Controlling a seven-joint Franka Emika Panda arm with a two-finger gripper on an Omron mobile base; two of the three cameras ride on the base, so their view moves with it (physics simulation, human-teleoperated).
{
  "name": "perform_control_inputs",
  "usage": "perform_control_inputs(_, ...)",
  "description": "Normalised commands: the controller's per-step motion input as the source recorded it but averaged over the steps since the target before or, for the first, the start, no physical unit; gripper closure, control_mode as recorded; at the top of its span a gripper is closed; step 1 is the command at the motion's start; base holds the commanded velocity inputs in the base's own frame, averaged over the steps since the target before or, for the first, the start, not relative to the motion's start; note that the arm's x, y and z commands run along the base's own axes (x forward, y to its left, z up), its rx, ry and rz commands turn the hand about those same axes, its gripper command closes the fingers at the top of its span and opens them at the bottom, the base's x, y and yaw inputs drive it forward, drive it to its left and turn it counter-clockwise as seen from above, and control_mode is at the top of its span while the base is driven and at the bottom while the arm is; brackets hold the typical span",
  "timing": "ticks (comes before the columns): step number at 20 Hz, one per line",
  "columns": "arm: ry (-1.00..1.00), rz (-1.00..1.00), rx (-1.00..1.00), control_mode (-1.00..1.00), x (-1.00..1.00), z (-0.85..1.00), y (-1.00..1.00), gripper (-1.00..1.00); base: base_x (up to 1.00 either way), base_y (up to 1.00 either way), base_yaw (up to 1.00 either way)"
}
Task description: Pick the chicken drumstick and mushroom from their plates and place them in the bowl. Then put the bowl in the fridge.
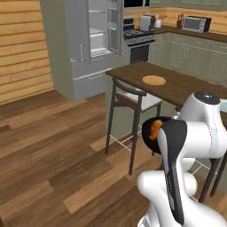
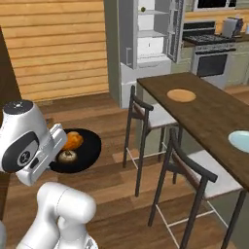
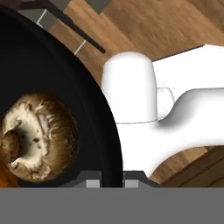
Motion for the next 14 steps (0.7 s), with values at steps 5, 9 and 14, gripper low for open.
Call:
perform_control_inputs(5,0.0,0.0,0.0,1.0,0.0,0.0,0.0,1.0,0.89,0.11,0.59)
perform_control_inputs(9,0.0,0.0,0.0,1.0,0.0,0.0,0.0,1.0,1.0,0.17,0.07)
perform_control_inputs(14,0.0,0.0,0.0,1.0,0.0,0.0,0.0,1.0,1.0,0.1,0.0)
